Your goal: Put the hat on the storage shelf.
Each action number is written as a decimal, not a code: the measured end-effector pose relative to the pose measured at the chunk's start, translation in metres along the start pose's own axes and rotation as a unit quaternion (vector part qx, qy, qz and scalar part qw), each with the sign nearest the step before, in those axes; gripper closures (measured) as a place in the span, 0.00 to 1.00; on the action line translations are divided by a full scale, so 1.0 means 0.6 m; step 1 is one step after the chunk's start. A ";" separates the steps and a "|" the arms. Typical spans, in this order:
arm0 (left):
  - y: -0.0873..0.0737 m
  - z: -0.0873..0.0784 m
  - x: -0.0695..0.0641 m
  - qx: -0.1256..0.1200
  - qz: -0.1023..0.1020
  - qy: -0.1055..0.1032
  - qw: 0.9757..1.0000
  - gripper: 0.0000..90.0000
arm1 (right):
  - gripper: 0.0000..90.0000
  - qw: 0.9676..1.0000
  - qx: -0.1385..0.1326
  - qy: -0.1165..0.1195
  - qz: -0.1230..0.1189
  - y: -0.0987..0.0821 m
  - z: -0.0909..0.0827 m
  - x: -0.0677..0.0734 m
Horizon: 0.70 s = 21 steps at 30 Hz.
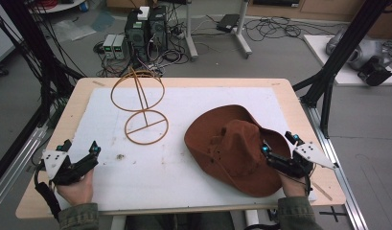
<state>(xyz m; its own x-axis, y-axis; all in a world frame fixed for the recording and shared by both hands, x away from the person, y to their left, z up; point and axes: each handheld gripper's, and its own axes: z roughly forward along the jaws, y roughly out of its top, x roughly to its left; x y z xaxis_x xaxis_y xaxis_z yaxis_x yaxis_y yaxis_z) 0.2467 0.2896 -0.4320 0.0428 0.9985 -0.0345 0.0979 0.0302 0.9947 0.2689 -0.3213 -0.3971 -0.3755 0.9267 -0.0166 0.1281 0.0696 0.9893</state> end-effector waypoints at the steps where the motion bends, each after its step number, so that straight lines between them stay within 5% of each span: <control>1: 0.000 0.000 -0.001 0.000 -0.001 -0.002 1.000 0.17 | 0.13 1.000 0.002 0.002 0.001 0.000 0.000 0.001; 21: 0.000 0.002 -0.009 0.006 -0.002 -0.019 1.000 0.17 | 0.13 0.995 0.059 0.074 -0.019 0.004 0.039 0.023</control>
<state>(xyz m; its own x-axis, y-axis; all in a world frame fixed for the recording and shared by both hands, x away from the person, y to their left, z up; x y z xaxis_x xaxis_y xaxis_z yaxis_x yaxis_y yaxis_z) 0.2479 0.2844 -0.4322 0.0810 0.9958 -0.0423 0.1109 0.0332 0.9933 0.2854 -0.2996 -0.3982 -0.5120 0.8587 -0.0239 0.2152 0.1552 0.9642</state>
